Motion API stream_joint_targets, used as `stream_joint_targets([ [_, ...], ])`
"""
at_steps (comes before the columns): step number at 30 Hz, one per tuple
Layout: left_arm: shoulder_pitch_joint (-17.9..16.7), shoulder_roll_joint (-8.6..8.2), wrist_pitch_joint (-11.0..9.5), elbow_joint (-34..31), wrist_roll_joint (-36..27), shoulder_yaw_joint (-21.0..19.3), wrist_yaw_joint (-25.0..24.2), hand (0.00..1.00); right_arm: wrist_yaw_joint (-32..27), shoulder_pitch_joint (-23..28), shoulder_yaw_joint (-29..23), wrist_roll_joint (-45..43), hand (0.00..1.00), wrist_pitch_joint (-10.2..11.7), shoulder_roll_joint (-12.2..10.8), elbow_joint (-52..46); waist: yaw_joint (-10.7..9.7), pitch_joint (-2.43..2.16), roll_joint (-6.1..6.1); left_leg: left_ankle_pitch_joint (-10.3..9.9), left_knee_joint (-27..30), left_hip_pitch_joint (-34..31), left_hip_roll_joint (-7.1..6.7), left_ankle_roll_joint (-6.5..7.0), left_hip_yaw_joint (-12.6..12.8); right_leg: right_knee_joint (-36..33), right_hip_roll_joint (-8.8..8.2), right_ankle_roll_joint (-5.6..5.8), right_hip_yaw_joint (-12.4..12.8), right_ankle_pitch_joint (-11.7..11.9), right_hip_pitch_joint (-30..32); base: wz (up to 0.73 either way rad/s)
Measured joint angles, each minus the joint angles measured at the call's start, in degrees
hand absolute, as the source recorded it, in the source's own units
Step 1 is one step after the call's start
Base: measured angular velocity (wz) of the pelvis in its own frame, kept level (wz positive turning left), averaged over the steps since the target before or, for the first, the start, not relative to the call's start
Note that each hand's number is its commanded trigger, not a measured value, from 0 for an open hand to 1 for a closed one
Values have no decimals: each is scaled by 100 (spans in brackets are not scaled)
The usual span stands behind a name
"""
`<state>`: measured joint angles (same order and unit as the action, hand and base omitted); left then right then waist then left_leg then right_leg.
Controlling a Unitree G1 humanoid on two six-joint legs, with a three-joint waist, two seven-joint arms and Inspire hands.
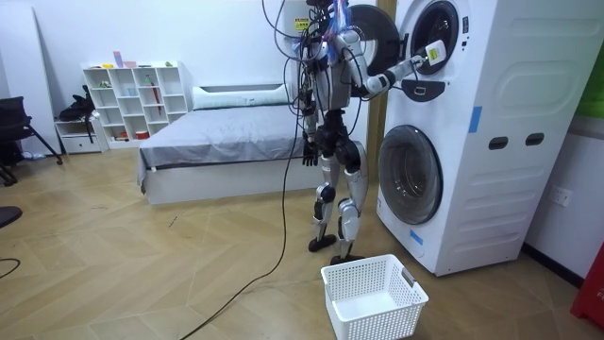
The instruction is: Pick clothes from washing machine
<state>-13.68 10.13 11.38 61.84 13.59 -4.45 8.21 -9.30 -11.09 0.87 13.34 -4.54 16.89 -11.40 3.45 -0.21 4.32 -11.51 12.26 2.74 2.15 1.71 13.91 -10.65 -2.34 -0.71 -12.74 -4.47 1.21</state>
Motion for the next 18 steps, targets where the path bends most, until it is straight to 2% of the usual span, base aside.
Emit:
stream_joint_targets([
  [4,-48,-25,-5,-15,24,-58,-23,0,1,-95,-5,79,0,-128,6,-1,-64,0,-4,17,3,-29,-11,9,-35,0,-19,1,-46,2,4,7],
  [7,-112,-43,-8,-23,32,-162,-30,0,11,-191,-23,450,0,-209,48,4,-203,1,-8,44,3,-61,-44,31,-118,-1,-59,11,-120,5,2,15],
  [10,-85,-37,-13,-36,41,-224,-29,0,24,-291,-38,656,0,-410,185,6,-265,-13,6,63,1,-66,-76,59,-160,-25,-94,33,-145,4,2,7],
  [13,-145,-50,-17,-19,41,-348,-28,0,78,-540,-40,968,0,-719,326,20,-369,-41,47,96,3,-162,-116,97,-151,-148,-130,50,-151,-7,145,0],
  [15,-160,-52,-18,-23,42,-426,1,0,89,-652,-39,1358,0,-894,529,22,-404,-38,64,124,2,-214,-151,124,-150,-208,-160,61,-138,-9,219,0],
  [18,-191,-54,7,-27,67,-493,15,0,79,-797,-40,1377,0,-1087,565,116,-422,-33,93,136,2,-218,-164,140,-155,-203,-175,67,-145,-4,216,0],
])
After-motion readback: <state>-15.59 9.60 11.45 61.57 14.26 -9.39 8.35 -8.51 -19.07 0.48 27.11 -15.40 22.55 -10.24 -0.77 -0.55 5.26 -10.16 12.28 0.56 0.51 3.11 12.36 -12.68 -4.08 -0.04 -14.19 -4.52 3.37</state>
